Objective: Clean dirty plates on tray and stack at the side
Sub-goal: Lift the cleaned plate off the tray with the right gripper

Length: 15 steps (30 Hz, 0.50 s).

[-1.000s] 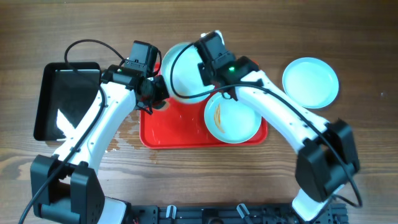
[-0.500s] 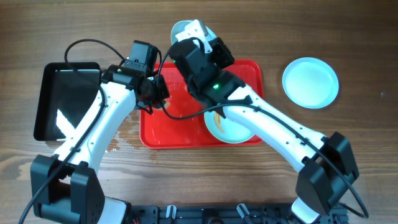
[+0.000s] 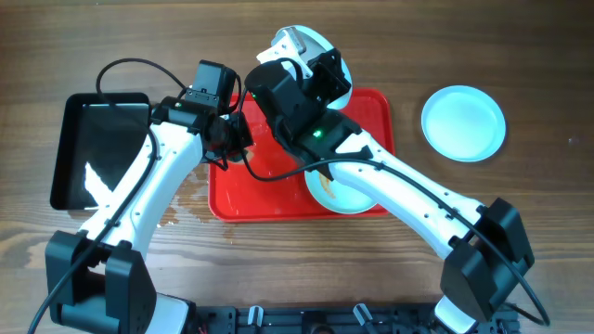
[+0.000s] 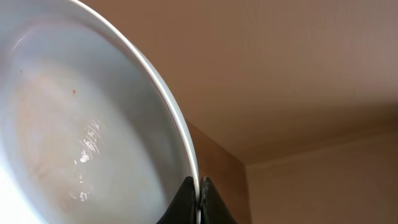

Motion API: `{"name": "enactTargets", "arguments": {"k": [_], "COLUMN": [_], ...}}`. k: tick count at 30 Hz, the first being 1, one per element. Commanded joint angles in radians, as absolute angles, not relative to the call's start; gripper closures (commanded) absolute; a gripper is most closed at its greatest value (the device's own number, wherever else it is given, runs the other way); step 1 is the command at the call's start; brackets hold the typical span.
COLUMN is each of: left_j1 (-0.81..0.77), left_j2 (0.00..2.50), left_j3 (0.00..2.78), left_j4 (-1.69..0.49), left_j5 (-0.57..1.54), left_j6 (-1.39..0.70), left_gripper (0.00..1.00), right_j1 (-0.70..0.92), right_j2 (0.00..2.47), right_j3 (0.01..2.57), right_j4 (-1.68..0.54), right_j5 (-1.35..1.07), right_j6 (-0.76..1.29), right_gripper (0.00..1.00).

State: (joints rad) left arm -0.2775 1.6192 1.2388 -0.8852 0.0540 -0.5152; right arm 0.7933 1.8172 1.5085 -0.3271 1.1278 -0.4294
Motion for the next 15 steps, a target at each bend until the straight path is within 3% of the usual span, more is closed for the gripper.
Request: {"name": "enactTargets", "arguments": {"k": [1,15], "left_j1": [-0.270,-0.270], "left_j2": [1.618,1.618], "left_j3": [1.243,1.243], "left_j4": [-0.882,-0.882], "left_j5": [0.052,0.052], "left_j6": [-0.529,-0.529], "left_gripper": [0.96,0.96], "right_j1": [0.798,0.833], "right_j2": [1.797,1.797], "right_j3": [1.528,1.468], "right_j4": [-0.322,-0.325], "right_j5": [1.166,1.169], "right_j6": [-0.471,-0.417], "right_gripper": [0.96,0.96]}}
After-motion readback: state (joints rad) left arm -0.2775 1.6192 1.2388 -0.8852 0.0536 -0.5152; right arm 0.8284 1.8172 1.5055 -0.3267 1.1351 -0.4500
